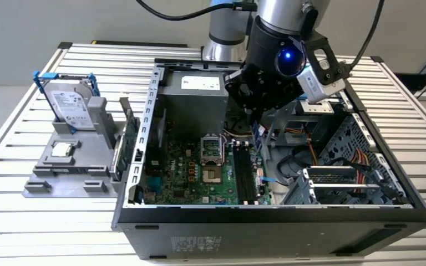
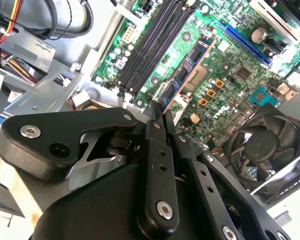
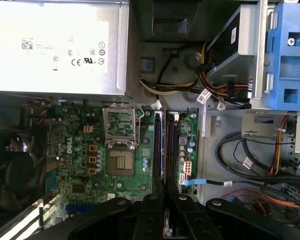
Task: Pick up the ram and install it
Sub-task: 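Insert the ram into the slot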
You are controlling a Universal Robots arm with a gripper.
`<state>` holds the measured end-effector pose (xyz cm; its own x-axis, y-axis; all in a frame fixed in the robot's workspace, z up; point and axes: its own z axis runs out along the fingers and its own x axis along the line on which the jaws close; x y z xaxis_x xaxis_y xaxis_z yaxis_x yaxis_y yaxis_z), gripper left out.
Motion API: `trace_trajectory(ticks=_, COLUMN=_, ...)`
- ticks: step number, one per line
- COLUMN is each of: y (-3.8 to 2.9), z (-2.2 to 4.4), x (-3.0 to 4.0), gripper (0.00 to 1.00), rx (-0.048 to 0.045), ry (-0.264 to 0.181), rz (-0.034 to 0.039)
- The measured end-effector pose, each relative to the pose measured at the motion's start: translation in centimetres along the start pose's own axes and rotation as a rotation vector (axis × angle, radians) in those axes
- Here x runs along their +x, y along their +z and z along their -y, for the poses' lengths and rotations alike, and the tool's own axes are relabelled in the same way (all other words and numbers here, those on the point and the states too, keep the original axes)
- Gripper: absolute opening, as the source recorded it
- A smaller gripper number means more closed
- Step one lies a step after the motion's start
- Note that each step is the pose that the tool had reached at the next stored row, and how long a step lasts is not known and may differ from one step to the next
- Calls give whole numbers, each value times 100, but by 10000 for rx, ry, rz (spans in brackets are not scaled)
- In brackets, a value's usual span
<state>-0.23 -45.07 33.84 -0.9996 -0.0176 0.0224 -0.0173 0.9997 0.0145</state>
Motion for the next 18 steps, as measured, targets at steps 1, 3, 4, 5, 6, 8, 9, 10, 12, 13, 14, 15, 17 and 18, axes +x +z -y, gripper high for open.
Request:
trace_trajectory(ticks=1, y=5, z=0, x=0, gripper=0, rx=2, ry=0, rz=0)
trace_trajectory(ticks=3, y=16, z=0, x=0, gripper=0, rx=6, ry=0, rz=0)
trace_trajectory(ticks=4, y=22, z=0, x=-1, gripper=0, rx=8, ry=0, rz=0)
trace_trajectory(ticks=5, y=28, z=0, x=-1, gripper=0, rx=10, ry=0, rz=-1)
trace_trajectory(ticks=6, y=33, z=1, x=-1, gripper=0, rx=12, ry=0, rz=-1)
trace_trajectory(ticks=8, y=44, z=1, x=-1, gripper=0, rx=15, ry=1, rz=0)
trace_trajectory(ticks=9, y=50, z=1, x=-1, gripper=0, rx=15, ry=1, rz=0)
trace_trajectory(ticks=10, y=55, z=1, x=-1, gripper=0, rx=16, ry=1, rz=0)
trace_trajectory(ticks=12, y=67, z=1, x=-1, gripper=0, rx=19, ry=1, rz=-1)
trace_trajectory(ticks=13, y=73, z=1, x=-2, gripper=0, rx=20, ry=1, rz=-1)
trace_trajectory(ticks=14, y=78, z=1, x=-2, gripper=0, rx=21, ry=1, rz=0)
trace_trajectory(ticks=15, y=83, z=1, x=-2, gripper=0, rx=23, ry=0, rz=-1)
trace_trajectory(ticks=17, y=95, z=1, x=-2, gripper=0, rx=24, ry=0, rz=0)
trace_trajectory(ticks=18, y=101, z=1, x=-2, gripper=0, rx=25, ry=0, rz=0)
